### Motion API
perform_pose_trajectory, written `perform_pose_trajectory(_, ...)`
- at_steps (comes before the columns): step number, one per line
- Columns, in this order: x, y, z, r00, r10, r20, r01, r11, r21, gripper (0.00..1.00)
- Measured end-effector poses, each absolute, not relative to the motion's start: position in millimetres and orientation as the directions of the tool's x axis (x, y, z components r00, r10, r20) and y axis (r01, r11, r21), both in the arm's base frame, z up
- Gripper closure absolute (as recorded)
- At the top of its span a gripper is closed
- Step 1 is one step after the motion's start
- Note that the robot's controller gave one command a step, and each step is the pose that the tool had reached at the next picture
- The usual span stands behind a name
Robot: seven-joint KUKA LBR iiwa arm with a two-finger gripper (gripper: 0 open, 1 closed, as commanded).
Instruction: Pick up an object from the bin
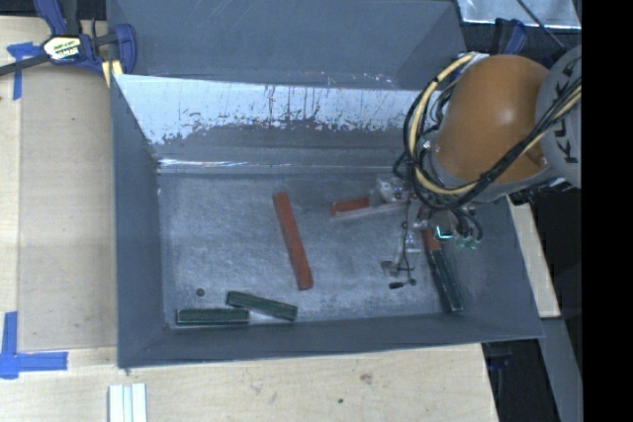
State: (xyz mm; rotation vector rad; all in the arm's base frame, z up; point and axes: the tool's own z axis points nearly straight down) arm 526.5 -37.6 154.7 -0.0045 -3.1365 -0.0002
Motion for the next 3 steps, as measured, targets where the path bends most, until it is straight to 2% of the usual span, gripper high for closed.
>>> perform_pose_trajectory(1,528.5,-37.6,159.0,-1.000,0.002,-0.003,0.002,1.000,0.000,0.00)
perform_pose_trajectory(2,599.2,33.9,116.2,-1.000,-0.004,-0.010,-0.004,1.000,0.002,0.00)
perform_pose_trajectory(3,597.7,-93.5,70.7,-0.999,0.040,-0.003,0.040,0.999,0.000,1.00)
